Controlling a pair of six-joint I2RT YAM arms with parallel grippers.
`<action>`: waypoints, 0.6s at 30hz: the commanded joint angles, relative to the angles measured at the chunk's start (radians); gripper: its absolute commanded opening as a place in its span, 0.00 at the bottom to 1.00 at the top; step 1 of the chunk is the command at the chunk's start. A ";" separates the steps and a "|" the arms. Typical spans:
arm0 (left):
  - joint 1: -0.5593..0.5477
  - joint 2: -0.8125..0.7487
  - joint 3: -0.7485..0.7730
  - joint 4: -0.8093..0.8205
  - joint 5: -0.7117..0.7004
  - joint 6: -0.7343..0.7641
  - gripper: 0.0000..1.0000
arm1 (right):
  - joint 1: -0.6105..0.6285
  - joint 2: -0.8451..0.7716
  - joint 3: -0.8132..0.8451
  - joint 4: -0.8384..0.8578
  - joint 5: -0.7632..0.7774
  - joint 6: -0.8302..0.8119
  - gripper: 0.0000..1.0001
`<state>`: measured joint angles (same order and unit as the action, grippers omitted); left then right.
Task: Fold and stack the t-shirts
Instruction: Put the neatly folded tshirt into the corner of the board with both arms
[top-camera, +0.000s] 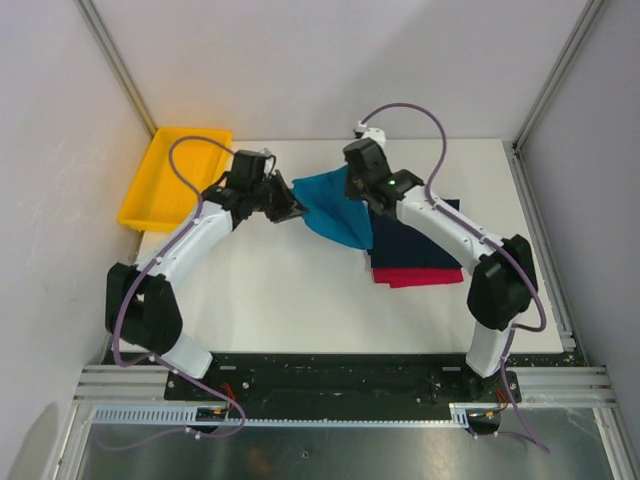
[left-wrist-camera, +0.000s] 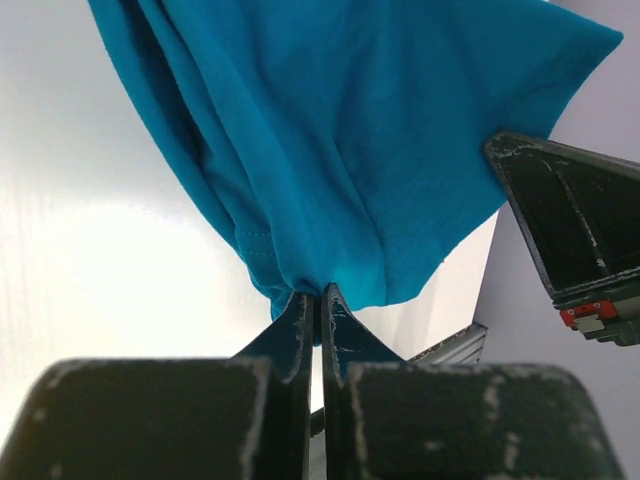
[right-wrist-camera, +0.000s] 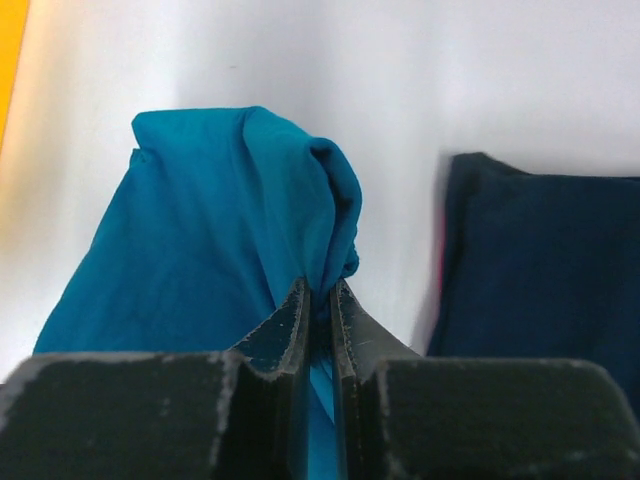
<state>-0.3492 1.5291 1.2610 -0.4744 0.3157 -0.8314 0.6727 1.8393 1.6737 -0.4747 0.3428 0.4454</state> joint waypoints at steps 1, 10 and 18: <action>-0.073 0.074 0.130 0.017 -0.031 -0.048 0.00 | -0.074 -0.118 -0.066 0.017 0.013 -0.019 0.00; -0.199 0.261 0.353 0.014 -0.043 -0.094 0.00 | -0.227 -0.224 -0.166 0.006 -0.022 -0.034 0.00; -0.263 0.373 0.487 0.010 -0.037 -0.116 0.00 | -0.311 -0.277 -0.219 0.000 -0.035 -0.042 0.00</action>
<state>-0.5896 1.8751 1.6615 -0.4805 0.2832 -0.9180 0.3901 1.6253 1.4654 -0.4911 0.3119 0.4236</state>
